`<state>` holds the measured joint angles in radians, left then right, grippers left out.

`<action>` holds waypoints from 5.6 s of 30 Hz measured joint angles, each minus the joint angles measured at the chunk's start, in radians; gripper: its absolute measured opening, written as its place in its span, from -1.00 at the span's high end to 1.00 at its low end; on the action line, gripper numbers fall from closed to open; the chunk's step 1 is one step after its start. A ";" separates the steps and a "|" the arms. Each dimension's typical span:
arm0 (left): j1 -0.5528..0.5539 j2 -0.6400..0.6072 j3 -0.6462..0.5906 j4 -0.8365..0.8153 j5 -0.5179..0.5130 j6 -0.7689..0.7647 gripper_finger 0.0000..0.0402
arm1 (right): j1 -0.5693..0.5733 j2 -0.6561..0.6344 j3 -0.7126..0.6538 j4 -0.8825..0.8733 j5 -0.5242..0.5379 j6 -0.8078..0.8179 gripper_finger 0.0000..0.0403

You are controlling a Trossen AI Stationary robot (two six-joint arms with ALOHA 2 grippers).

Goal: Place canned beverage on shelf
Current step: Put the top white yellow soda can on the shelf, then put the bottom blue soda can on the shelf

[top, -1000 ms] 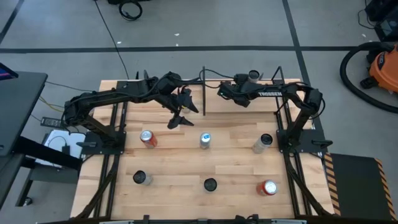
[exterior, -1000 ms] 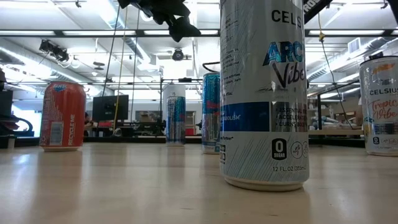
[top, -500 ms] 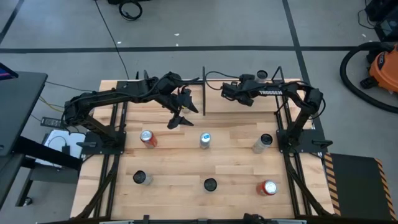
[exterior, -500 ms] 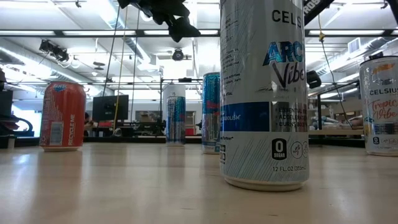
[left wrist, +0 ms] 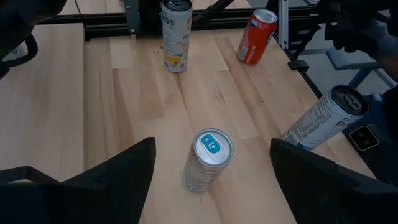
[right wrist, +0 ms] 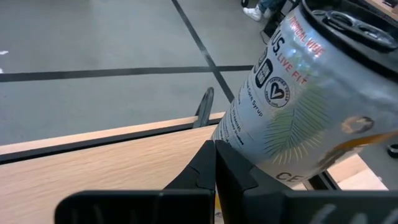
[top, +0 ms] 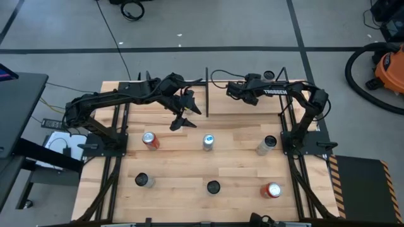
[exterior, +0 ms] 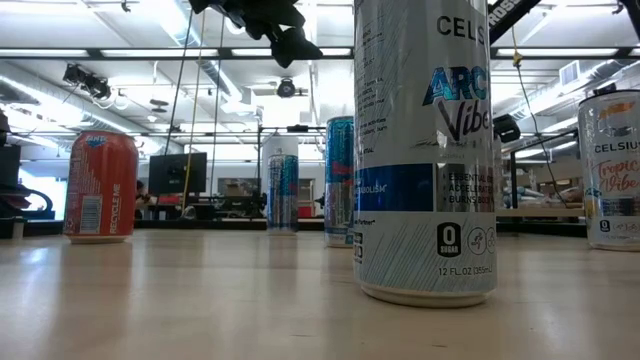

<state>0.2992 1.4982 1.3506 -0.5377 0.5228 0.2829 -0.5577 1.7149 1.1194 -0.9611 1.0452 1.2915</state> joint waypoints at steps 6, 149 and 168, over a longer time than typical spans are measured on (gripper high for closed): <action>0.000 0.000 0.000 0.000 0.000 0.000 -0.58 | -0.019 0.000 0.000 -0.011 -0.008 0.000 0.96; -0.240 0.345 0.005 0.218 -0.389 -0.124 -0.16 | 0.530 -0.778 0.030 -0.132 -0.354 -0.876 0.95; -0.067 0.344 0.409 0.092 -0.386 0.014 -0.22 | 0.530 -0.778 0.030 -0.116 -0.302 -0.884 0.95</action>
<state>0.2326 1.8420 1.7596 -0.4455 0.1373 0.2964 -0.0277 0.9371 1.1492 -1.0766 0.7433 0.4076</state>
